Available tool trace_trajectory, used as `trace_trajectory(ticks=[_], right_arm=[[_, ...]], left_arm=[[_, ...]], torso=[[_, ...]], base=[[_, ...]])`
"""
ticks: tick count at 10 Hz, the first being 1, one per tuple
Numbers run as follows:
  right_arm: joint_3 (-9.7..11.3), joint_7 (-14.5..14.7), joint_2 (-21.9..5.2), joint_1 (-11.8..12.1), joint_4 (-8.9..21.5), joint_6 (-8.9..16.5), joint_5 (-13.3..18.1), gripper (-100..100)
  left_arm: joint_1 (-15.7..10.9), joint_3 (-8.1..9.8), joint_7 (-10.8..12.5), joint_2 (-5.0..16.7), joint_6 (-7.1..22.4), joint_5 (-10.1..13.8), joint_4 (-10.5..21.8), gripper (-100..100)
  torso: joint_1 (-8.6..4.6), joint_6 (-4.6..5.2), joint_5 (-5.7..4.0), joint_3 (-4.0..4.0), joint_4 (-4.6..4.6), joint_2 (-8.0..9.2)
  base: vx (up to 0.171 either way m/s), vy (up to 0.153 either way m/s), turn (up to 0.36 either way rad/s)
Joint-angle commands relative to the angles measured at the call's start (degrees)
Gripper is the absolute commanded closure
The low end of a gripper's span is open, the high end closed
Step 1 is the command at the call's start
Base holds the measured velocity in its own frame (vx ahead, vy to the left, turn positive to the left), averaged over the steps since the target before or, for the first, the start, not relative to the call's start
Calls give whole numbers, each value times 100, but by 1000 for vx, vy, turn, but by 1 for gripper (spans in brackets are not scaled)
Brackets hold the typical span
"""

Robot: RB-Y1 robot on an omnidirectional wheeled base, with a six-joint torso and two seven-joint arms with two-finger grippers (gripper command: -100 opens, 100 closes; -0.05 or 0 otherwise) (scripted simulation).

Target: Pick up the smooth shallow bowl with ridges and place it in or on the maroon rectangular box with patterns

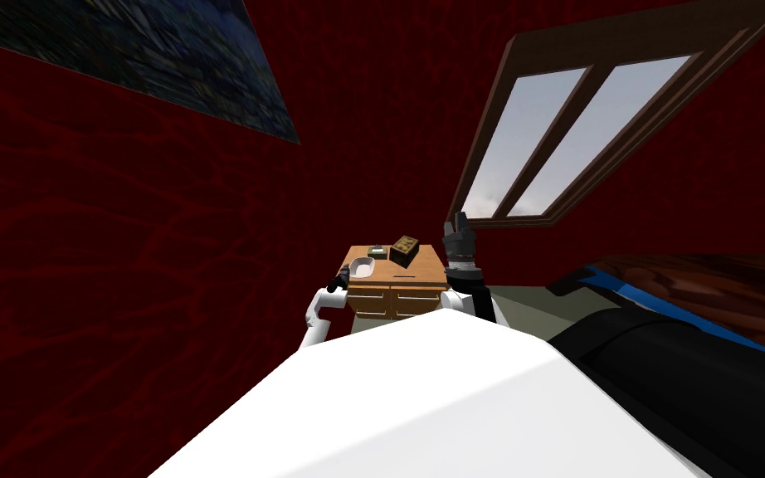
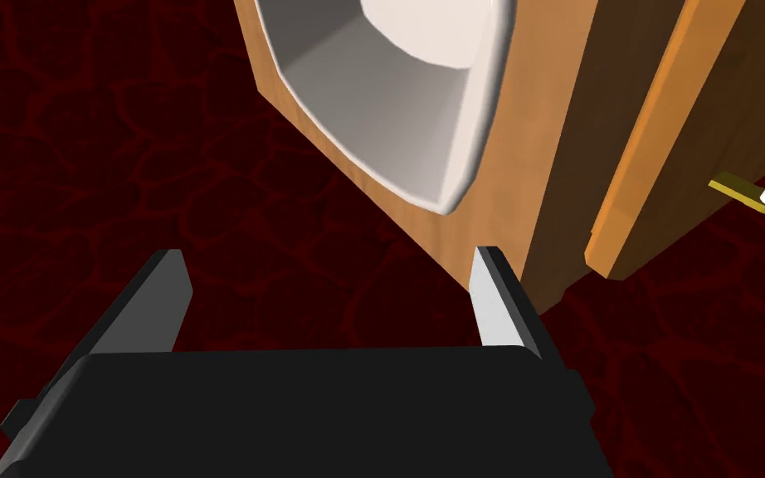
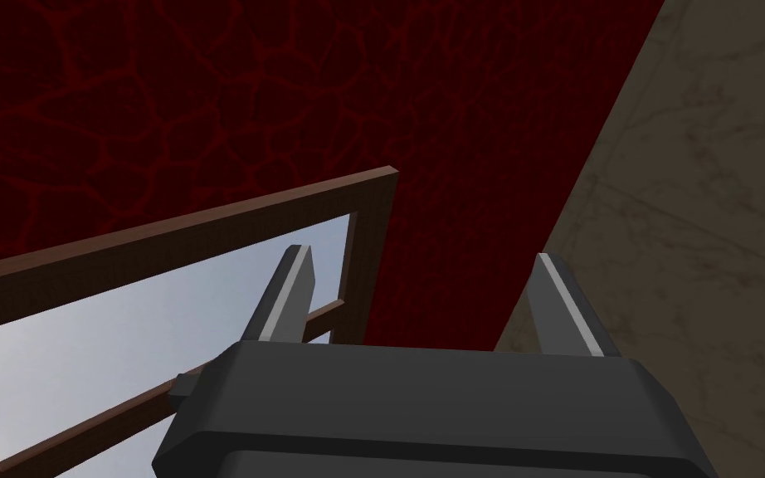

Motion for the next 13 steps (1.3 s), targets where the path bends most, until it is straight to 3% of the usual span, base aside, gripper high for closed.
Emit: trace_trajectory(ticks=[1,3,7,9,10,11,12,13], right_arm=[[0,0,0,0,0,0,0,0],[0,0,0,0,0,0,0,0],[0,0,0,0,0,0,0,0],[0,0,0,0,0,0,0,0],[0,0,0,0,0,0,0,0],[0,0,0,0,0,0,0,0],[0,0,0,0,0,0,0,0],[0,0,0,0,0,0,0,0]], left_arm=[[-153,-54,41,-101,286,-20,173,-100],[-232,-87,64,-173,468,-26,277,-100],[-429,-184,130,-550,970,-41,609,-100],[-426,-214,151,-781,1136,-41,758,-100],[-444,-209,162,-741,1067,-88,736,-100],[-442,-213,167,-755,1081,-91,749,0],[-449,-170,149,-752,893,-81,936,-100],[-451,-153,142,-751,818,-77,1011,-100]], torso=[[0,0,0,0,0,0],[-1,-1,0,1,0,1],[-1,0,0,0,0,0],[-4,-1,-1,1,0,2],[-5,-1,-1,1,0,3],[-4,-2,-2,2,1,4],[-5,-2,-1,3,1,4],[-8,-2,-2,-3,-1,-6]], base=[[11,16,-59],[7,13,-22],[10,15,-38],[6,10,-21],[0,0,0],[0,0,0],[36,-11,-9],[67,-12,-5]])
